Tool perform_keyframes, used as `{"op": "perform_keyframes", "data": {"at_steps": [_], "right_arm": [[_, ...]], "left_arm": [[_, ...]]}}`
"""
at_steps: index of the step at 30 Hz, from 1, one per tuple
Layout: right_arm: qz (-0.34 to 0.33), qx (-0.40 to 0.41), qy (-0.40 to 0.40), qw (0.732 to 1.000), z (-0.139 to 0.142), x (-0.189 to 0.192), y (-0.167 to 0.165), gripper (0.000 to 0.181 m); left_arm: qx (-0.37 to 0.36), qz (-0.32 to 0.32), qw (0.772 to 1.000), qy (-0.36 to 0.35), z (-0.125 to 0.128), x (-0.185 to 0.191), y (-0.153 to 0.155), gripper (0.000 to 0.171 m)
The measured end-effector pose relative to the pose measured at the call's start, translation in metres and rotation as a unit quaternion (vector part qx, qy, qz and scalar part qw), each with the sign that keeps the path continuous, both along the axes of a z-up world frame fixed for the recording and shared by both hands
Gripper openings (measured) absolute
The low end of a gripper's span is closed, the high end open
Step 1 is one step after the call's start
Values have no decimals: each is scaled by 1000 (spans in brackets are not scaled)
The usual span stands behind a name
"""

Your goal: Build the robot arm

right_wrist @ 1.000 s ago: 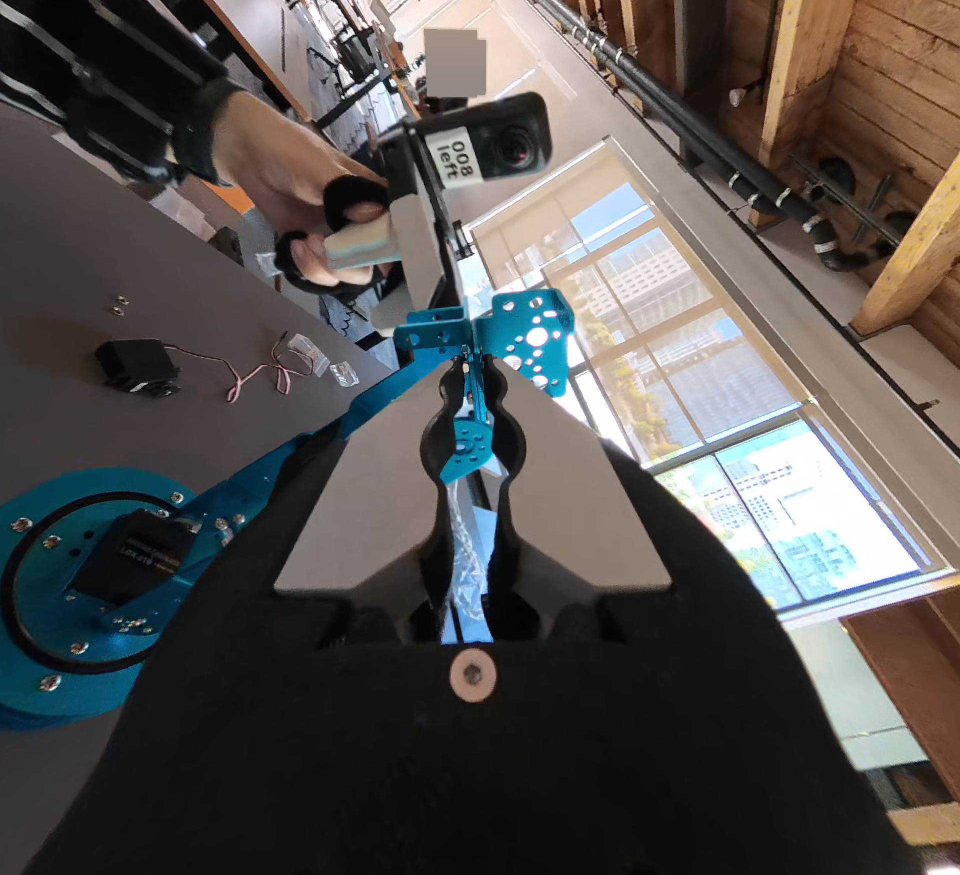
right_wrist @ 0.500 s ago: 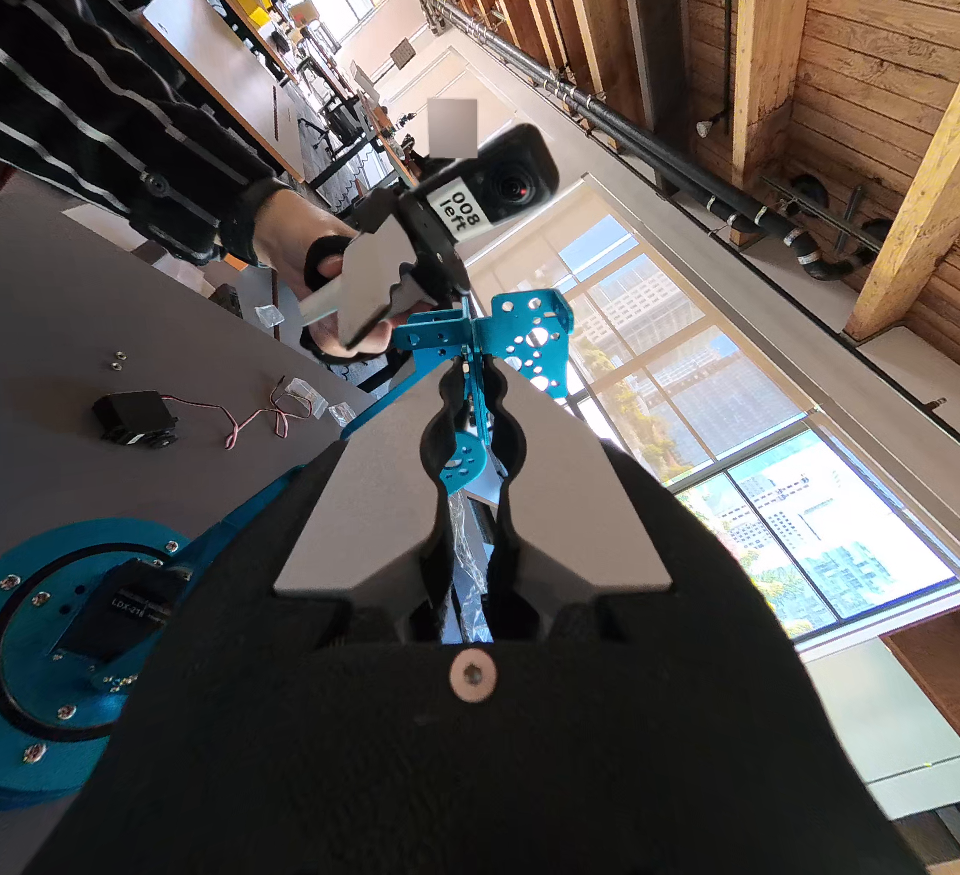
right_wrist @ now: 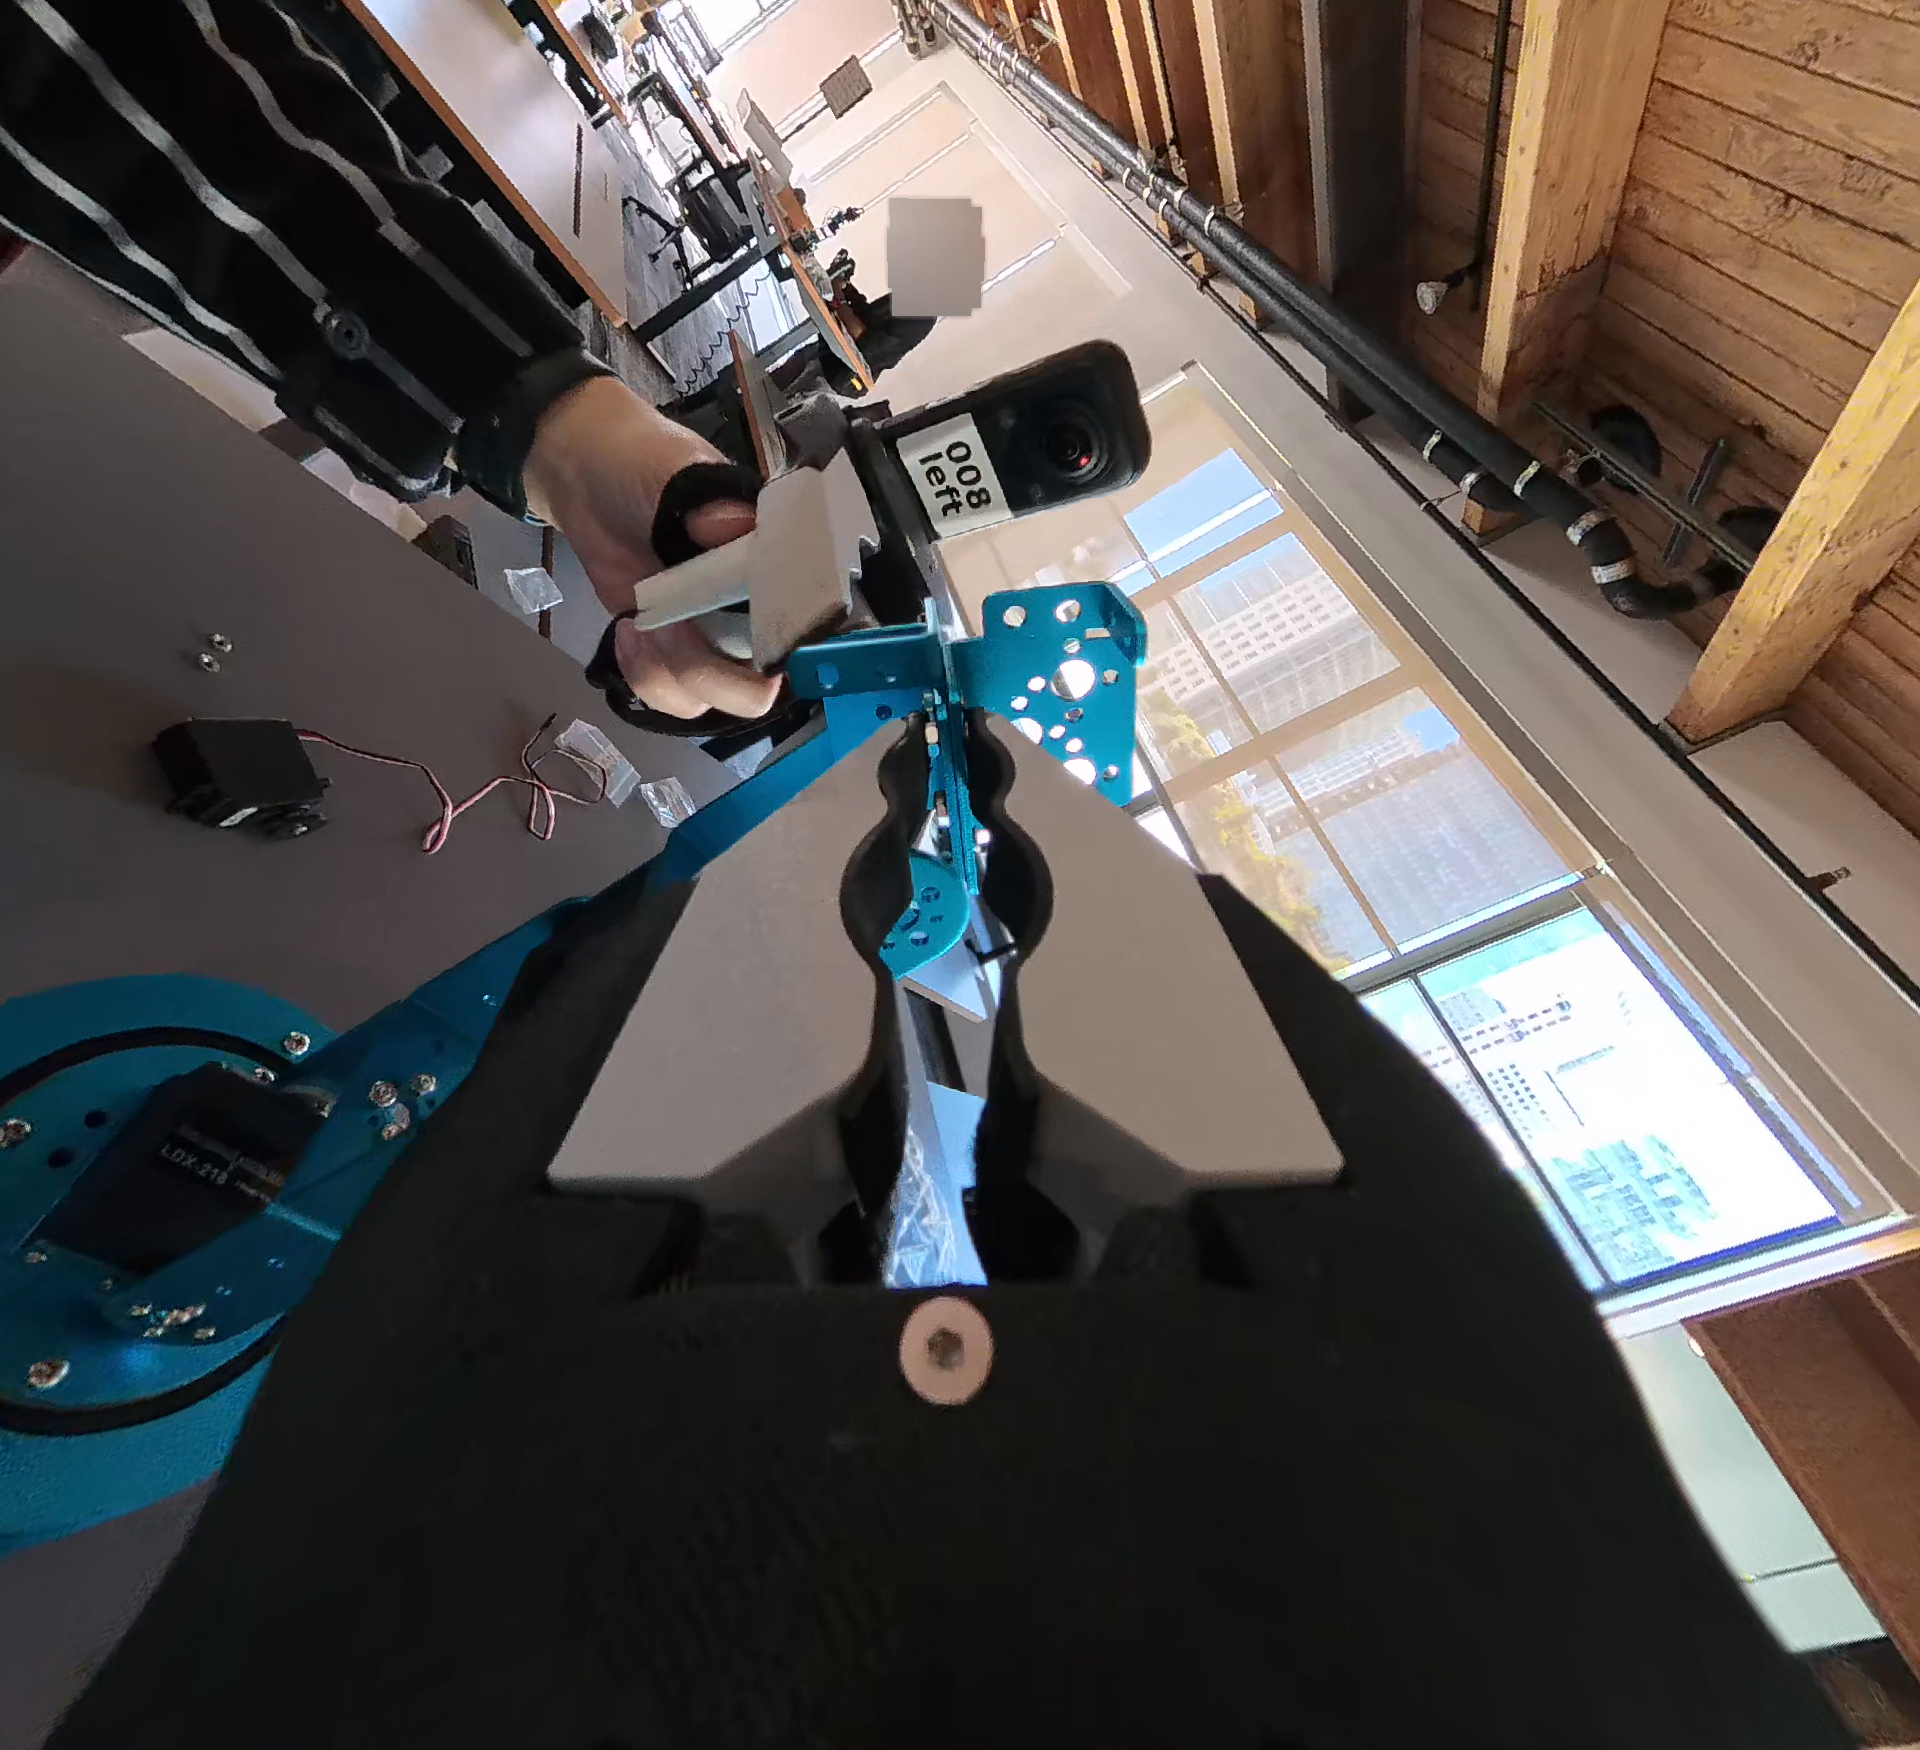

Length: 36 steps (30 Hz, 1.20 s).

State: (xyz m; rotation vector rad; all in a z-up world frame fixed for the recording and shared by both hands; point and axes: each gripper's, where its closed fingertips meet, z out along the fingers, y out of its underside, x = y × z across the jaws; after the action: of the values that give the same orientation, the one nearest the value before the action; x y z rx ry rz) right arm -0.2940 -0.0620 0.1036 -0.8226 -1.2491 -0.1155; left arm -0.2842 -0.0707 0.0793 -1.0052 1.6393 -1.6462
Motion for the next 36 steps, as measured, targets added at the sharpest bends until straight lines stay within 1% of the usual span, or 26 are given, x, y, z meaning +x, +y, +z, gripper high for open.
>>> {"op": "perform_keyframes", "data": {"at_steps": [4, 6, 9, 12, 20, 25, 32, 36], "right_arm": [[3, 12, -18, 1000, -2, -1, -2, 5], [6, 19, -27, 999, -2, -2, -4, 5], [13, 27, -34, 999, -1, -4, -6, 5], [29, 14, -29, 999, 0, -6, -7, 5], [43, 23, -29, 998, 2, -7, -7, 5], [37, 37, -39, 998, 1, -6, -5, 5], [23, 55, -56, 997, 2, -7, -5, 5], [9, 57, -65, 996, 1, -5, -2, 5]], "left_arm": [[37, 13, 999, -9, -2, 0, 0, 48], [43, 9, 999, -10, -2, -1, -1, 48], [33, -5, 999, -12, -1, -2, -3, 50], [13, -20, 1000, -18, 2, -1, -5, 53], [22, -30, 999, -22, 2, 1, -6, 51], [36, -30, 998, -28, 2, 1, -5, 48], [44, -29, 998, -36, 1, 1, -5, 48], [59, -14, 997, -39, 1, 3, -2, 48]]}}
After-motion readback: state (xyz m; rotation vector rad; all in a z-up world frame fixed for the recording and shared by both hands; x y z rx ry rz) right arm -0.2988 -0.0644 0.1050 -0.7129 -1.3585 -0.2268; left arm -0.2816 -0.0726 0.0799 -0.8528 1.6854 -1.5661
